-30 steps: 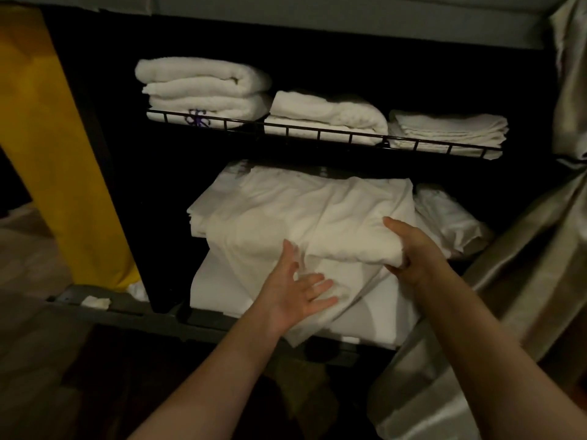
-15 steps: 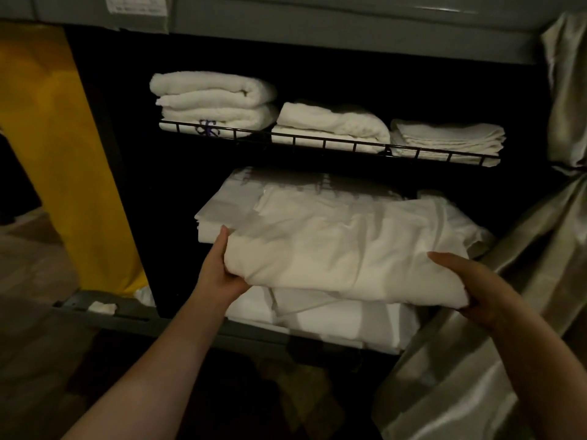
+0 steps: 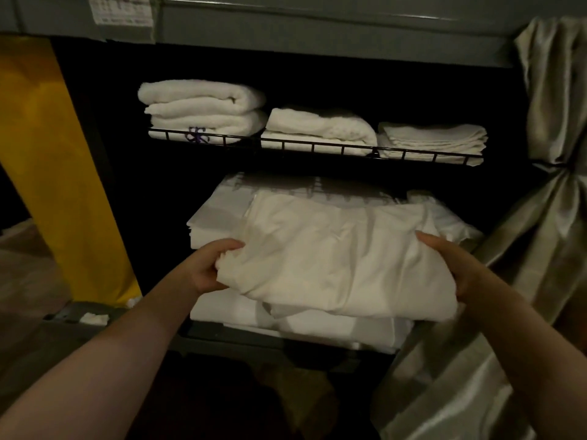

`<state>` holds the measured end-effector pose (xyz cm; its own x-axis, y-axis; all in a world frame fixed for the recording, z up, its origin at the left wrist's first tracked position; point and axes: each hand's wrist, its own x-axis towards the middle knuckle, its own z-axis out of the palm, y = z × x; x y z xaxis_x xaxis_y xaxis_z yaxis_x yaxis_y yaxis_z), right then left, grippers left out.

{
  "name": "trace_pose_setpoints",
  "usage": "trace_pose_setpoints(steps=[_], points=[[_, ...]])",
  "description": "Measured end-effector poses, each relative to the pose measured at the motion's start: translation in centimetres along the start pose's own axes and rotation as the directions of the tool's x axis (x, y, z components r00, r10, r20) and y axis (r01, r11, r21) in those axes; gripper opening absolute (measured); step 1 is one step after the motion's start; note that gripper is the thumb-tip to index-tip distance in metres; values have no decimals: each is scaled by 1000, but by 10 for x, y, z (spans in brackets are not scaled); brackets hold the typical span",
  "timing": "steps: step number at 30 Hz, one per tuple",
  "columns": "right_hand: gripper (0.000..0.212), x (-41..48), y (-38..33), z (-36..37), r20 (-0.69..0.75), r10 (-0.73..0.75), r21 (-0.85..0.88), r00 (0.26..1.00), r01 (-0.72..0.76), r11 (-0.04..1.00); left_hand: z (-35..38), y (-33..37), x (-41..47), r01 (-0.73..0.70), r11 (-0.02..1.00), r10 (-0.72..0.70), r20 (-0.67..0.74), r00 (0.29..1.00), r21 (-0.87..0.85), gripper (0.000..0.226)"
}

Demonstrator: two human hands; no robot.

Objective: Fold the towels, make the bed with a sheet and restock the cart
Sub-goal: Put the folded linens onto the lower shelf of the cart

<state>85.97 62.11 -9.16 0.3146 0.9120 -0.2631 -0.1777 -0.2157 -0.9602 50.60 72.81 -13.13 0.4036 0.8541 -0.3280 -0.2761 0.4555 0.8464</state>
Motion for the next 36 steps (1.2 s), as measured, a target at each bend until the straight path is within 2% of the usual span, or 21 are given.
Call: trace_pose_setpoints(steps=[2, 4, 8, 12, 14, 15, 16, 17, 19, 21, 22, 24, 25, 26, 28, 30, 34, 36], points=[[57, 6, 0, 0, -48, 13, -49, 999, -16, 999, 1, -4, 7, -37, 997, 37, 10, 999, -72, 43], [48, 13, 3, -7, -101, 45, -138, 994, -59, 989, 8, -4, 13, -71, 995, 70, -21, 997, -63, 46], [49, 14, 11, -16, -142, 87, -209, 986, -115, 971, 22, -15, 11, -14, 996, 21, -72, 997, 92, 31], [75, 13, 25, -40, -142, 114, -304, 983, -153, 940, 18, -38, 6, 55, 992, -46, -83, 995, 117, 24], [68, 11, 25, -44, -115, 7, -395, 993, -53, 917, 21, -42, 2, 15, 996, -11, -45, 999, 84, 27], [67, 6, 22, -40, -108, -67, -457, 992, 10, 889, 22, -41, -1, -41, 995, 40, 15, 999, 88, 26], [66, -3, 17, -33, -113, -139, -491, 984, 66, 869, 30, -35, -9, -107, 989, 97, 99, 990, 103, 14], [65, -11, 12, -25, -104, -206, -496, 973, 129, 859, 35, -28, -15, -168, 977, 144, 175, 974, 135, 20], [61, -20, 4, -16, -68, -336, -478, 939, 265, 838, 43, -7, -24, -268, 937, 208, 260, 943, 223, 71], [59, -28, -5, -6, -74, -423, -424, 903, 356, 833, 47, 11, -24, -358, 899, 307, 222, 926, 253, 91], [58, -28, -9, -2, -98, -450, -371, 888, 387, 844, 49, 21, -23, -376, 895, 347, 154, 925, 239, 95], [58, -20, -14, 1, -156, -468, -238, 870, 427, 873, 49, 36, -13, -409, 876, 431, -32, 902, 257, 74], [57, -14, -14, 2, -167, -470, -197, 867, 437, 878, 46, 41, -5, -422, 853, 461, -64, 885, 306, 62], [55, -5, -12, 4, -170, -469, -180, 867, 440, 880, 44, 45, 2, -427, 843, 468, -54, 882, 327, 59], [52, 16, -4, 8, -171, -439, -180, 882, 410, 894, 35, 49, 18, -418, 845, 437, 20, 899, 333, 75], [49, 41, 2, 9, -188, -364, -219, 912, 323, 921, 30, 45, 32, -347, 871, 352, 51, 935, 349, 72], [59, 81, 8, 6, -214, -285, -493, 934, 149, 857, 12, 30, 63, -251, 895, 288, -45, 957, 369, 63], [57, 87, 1, 5, -213, -313, -566, 926, 144, 812, 6, 35, 70, -234, 908, 268, -53, 962, 347, 64]])
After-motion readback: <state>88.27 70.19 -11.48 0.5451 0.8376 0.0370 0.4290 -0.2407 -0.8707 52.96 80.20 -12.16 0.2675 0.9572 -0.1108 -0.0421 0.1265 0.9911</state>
